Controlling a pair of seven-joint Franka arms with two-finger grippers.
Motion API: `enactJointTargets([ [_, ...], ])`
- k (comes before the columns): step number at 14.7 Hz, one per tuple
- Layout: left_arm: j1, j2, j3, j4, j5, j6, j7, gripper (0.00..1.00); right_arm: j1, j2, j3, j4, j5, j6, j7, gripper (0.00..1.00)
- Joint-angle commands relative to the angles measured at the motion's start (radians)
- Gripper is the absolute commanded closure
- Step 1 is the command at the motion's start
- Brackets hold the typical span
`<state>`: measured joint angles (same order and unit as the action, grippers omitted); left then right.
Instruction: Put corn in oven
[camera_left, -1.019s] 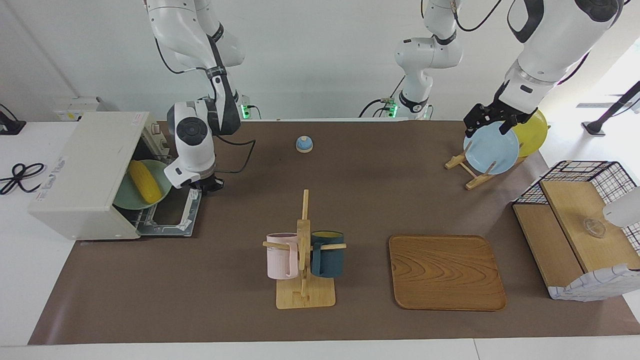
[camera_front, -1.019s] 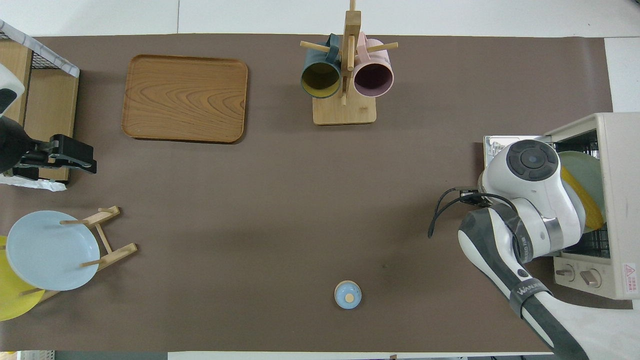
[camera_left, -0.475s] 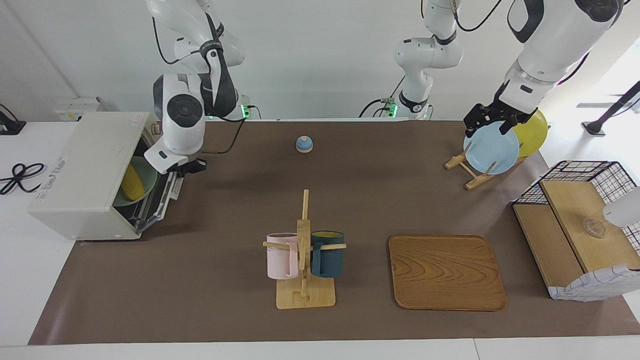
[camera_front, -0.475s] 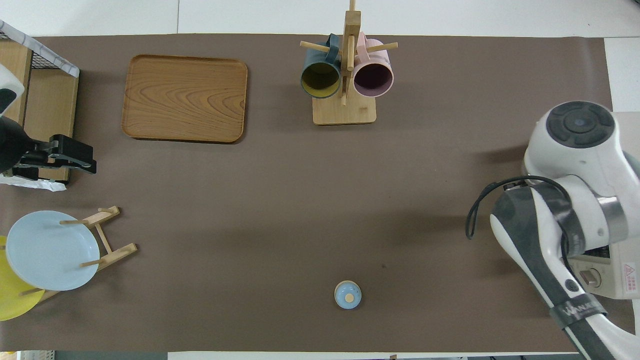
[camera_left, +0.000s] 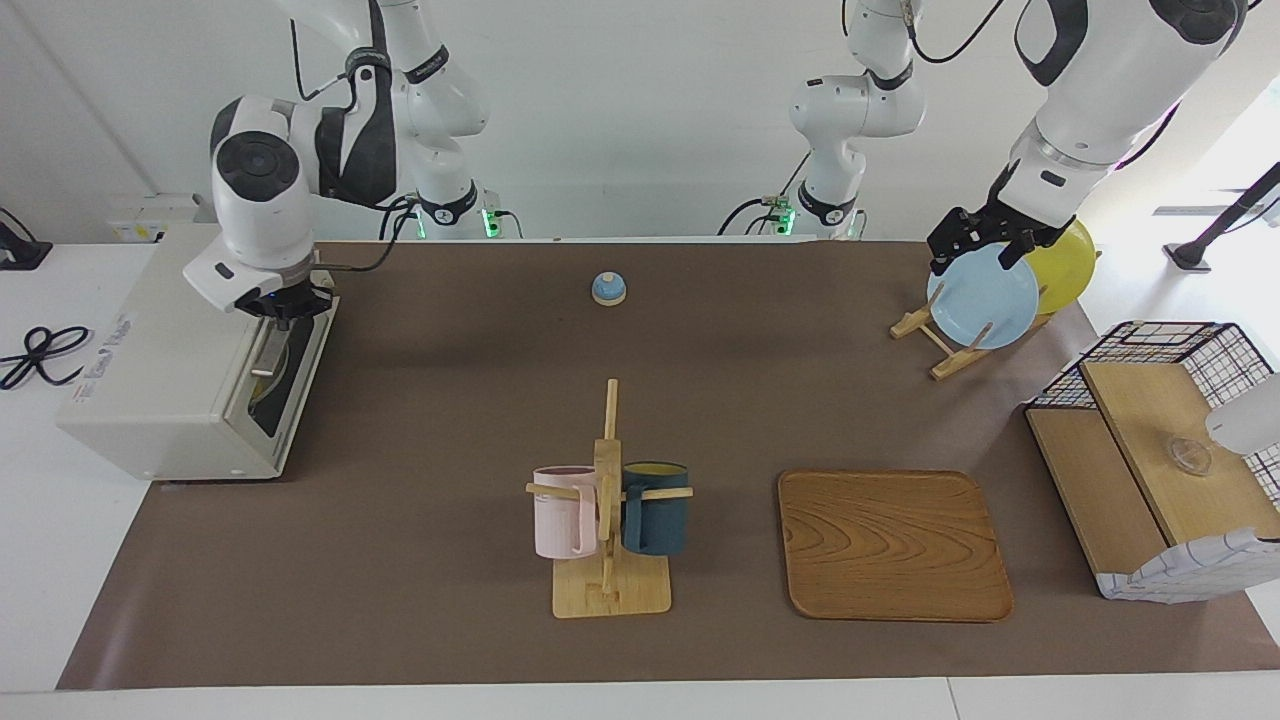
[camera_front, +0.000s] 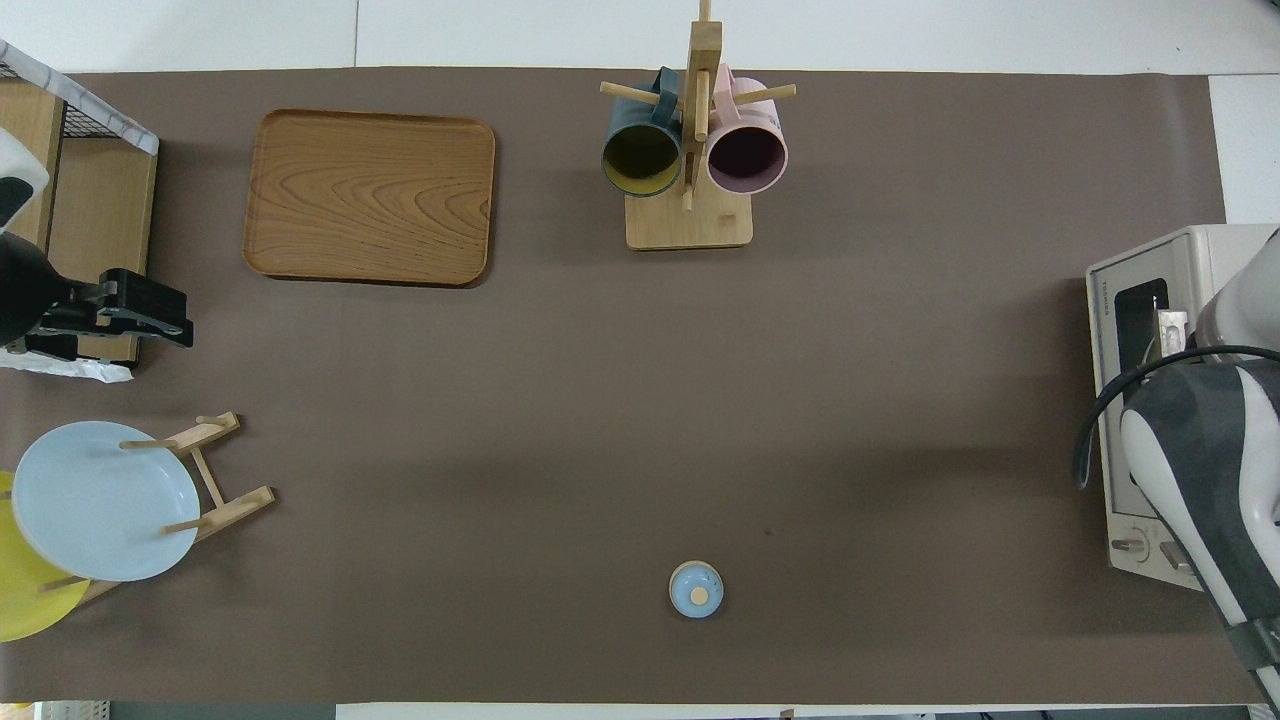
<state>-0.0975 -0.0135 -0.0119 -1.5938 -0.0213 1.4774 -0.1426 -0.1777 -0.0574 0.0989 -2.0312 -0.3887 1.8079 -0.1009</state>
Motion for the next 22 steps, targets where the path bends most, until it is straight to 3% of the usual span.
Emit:
enactJointTargets([
  [1,0.012,-0.008,-0.005,0.005,-0.006,-0.019,-0.002,0.00,-0.009,0.027,0.004,0.119,0.121,-0.082,-0.008,1.00],
  [4,0.012,-0.006,-0.005,0.005,-0.006,-0.019,-0.002,0.00,-0.009,0.022,0.004,0.254,0.252,-0.183,-0.005,0.94],
  [7,0.012,-0.006,-0.005,0.005,-0.006,-0.020,-0.002,0.00,-0.008,0.022,0.007,0.382,0.329,-0.292,0.000,0.75],
  [9,0.012,-0.008,-0.005,0.005,-0.006,-0.019,-0.002,0.00,-0.002,0.031,0.005,0.463,0.347,-0.376,0.003,0.72],
  [10,0.012,-0.008,-0.005,0.005,-0.006,-0.019,-0.002,0.00,-0.003,0.033,0.007,0.480,0.349,-0.395,0.003,0.63],
  [11,0.012,-0.008,-0.005,0.005,-0.006,-0.019,-0.002,0.00,-0.003,0.034,0.007,0.479,0.347,-0.395,0.003,0.39],
  [12,0.012,-0.008,-0.005,0.005,-0.006,-0.019,-0.002,0.00,-0.006,0.034,0.007,0.479,0.350,-0.389,0.001,0.00],
  [18,0.012,-0.006,-0.005,0.005,-0.006,-0.019,-0.002,0.00,0.015,0.042,0.015,0.488,0.358,-0.407,0.030,0.00],
  [22,0.012,-0.008,-0.005,0.005,-0.006,-0.019,-0.002,0.00,0.105,0.045,-0.037,0.496,0.352,-0.420,0.056,0.00],
])
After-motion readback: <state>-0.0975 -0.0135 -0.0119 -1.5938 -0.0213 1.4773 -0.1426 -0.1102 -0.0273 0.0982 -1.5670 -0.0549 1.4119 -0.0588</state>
